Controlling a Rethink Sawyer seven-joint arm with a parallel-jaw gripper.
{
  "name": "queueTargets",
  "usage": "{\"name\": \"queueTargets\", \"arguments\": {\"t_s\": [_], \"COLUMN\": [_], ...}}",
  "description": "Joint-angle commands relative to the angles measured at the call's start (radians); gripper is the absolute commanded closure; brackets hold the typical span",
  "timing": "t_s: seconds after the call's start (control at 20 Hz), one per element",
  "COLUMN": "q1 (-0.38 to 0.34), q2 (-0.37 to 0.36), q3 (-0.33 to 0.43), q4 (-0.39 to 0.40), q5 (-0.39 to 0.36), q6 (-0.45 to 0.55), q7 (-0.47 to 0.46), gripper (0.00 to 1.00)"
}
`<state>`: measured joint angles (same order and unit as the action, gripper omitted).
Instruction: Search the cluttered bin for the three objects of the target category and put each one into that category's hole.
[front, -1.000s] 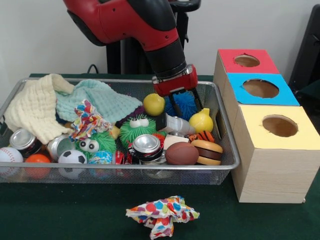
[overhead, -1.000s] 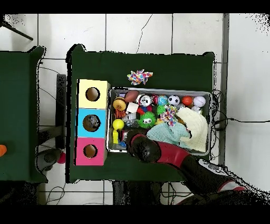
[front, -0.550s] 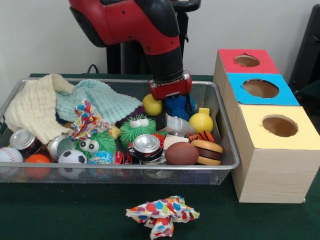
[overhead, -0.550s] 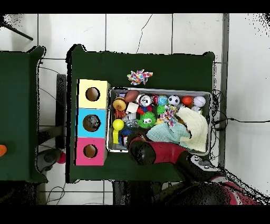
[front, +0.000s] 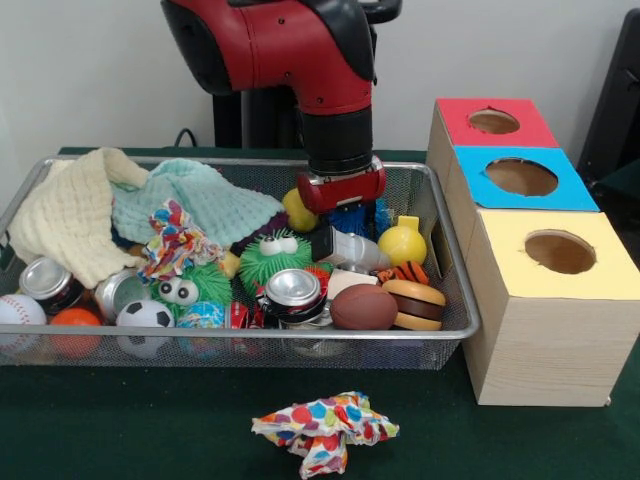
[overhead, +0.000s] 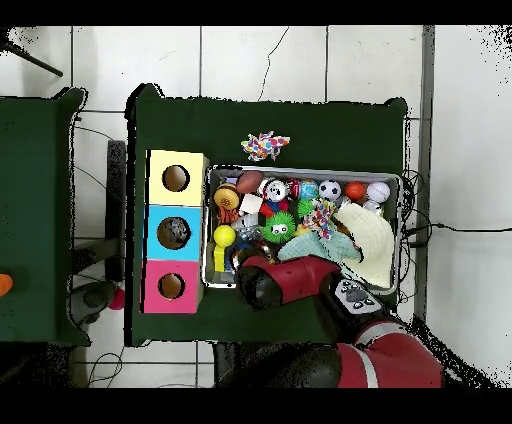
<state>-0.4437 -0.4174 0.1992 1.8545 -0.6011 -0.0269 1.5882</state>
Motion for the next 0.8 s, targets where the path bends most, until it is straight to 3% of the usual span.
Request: {"name": "queueTargets", "arguments": {"t_s": [0.05,0.2,0.35,0.6,0.8], "q1": [-0.068,-0.153,-0.211,-0.273,-0.356], "q2": [0.027,0.061,0.107,0.157,0.223], "q3": [-0.031,0.041,0.091,0.152,0.253], "q4": [-0.144,-0.087,-0.048,-0.005,0.042], "q5": [-0.031,0.072,0.158,0.231,0.298], "q6": [-0.032,-0.026,-0.083,-0.083,-0.006], "q7": [0.088,0.185,0.274,0.277,0.263], "gripper": [0.0,0.0,0.0,0.0,0.0]}}
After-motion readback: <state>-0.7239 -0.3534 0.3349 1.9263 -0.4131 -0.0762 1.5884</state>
